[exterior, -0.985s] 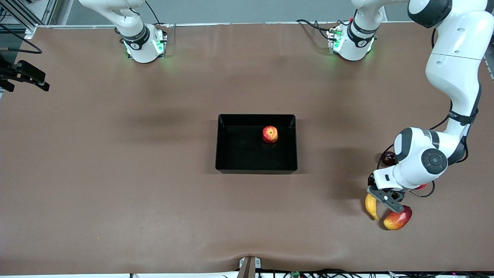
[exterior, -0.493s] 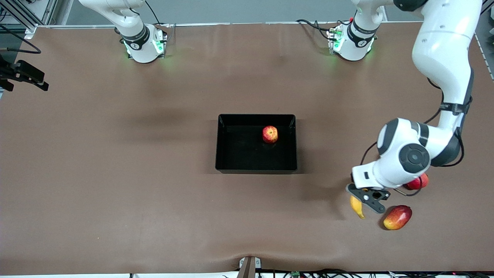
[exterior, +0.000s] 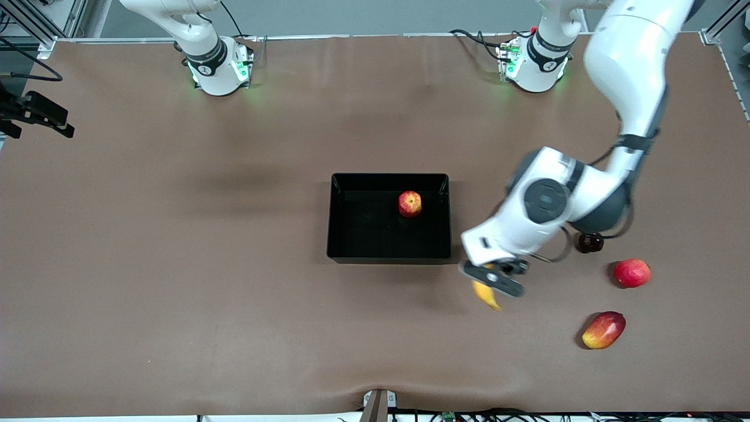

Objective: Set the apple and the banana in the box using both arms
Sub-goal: 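Carry the banana over the black box with the left gripper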

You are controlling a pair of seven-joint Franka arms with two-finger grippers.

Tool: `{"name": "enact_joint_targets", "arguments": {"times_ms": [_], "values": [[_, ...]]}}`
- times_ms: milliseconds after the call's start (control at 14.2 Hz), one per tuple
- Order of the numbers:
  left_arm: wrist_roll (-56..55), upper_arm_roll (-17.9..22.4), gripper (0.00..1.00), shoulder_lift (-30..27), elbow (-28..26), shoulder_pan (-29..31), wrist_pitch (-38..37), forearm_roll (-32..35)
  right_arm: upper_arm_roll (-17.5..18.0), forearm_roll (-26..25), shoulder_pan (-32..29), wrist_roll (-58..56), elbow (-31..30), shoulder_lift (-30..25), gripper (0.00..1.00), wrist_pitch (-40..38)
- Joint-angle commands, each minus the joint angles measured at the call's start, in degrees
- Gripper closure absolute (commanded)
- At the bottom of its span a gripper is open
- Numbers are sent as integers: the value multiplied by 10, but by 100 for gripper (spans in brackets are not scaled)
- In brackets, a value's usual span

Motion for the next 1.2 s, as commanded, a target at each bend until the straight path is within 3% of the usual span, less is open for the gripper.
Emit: {"name": "enact_joint_targets", "arguments": {"times_ms": [0,211,704,1126], "values": [[-114,2,100,5,16,-53,-3,-5,0,7,-5,-3,4,1,0,-6],[-217,7,100,18,37,-110,-2,-2,0,7,-5,-3,3,2,0,-9],[-329,10,100,41,38,-180,56,1,0,9,-5,-3,4,2,0,-9],[-404,64,100,69,38,-262,113,0,0,14,-13,-3,3,2,0,-10]]}}
